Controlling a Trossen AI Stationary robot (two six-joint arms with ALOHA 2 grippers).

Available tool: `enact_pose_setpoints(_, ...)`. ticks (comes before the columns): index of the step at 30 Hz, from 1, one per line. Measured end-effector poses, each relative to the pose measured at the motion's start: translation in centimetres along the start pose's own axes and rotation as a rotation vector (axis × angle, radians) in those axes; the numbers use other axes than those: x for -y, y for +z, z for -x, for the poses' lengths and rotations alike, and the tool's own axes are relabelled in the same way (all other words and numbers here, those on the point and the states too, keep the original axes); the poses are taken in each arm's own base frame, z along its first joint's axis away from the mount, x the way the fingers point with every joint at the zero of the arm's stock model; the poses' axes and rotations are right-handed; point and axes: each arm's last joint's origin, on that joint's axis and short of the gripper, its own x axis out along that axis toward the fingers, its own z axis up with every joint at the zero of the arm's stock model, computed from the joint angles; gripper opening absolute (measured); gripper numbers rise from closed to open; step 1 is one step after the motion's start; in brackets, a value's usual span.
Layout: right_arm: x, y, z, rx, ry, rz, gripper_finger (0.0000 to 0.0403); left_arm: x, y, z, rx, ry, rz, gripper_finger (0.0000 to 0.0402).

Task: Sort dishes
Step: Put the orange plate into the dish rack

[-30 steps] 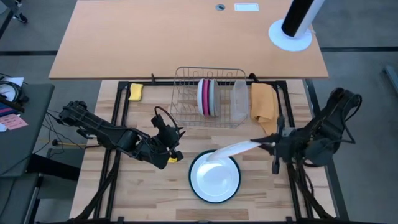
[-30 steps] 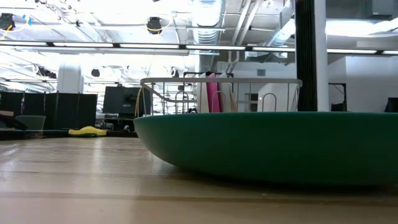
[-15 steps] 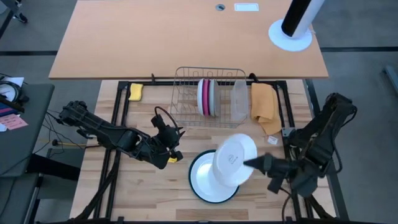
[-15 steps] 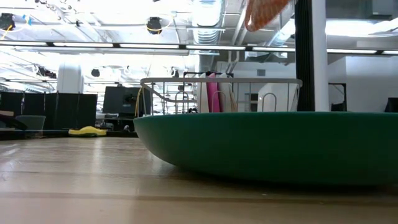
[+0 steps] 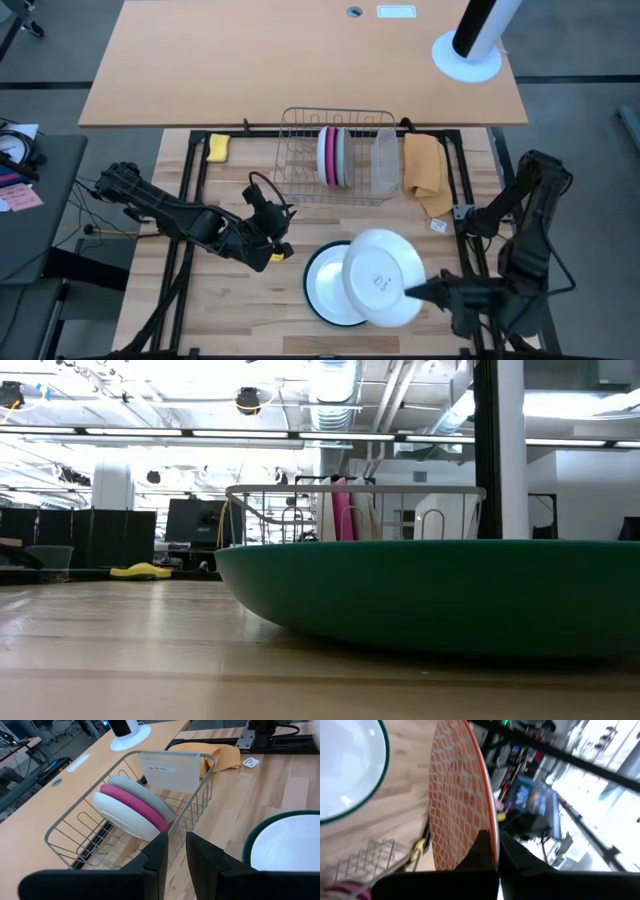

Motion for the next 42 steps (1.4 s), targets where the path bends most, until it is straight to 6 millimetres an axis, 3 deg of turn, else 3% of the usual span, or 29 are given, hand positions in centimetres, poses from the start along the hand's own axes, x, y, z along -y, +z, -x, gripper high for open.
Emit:
enact_pose_setpoints(8,0.2,0.6,0.8,0.055,-0.021,0.008,0.0000,0.0,0.0,0.0,0.000,0.000,-0.001,0.0062)
enact_pose_setpoints(24,0.2,-2.2,-1.5,-0.182,0.002,-0.140,0.0000,0.0,0.0,0.0,0.000,0.000,0.000,0.0062)
enact_pose_setpoints(42,0.1,-3.9,-3.1,-0.287,0.011,-0.248,0.0000,-0.2,0.1,-0.4,-0.006,0.012,0.004,0.0062)
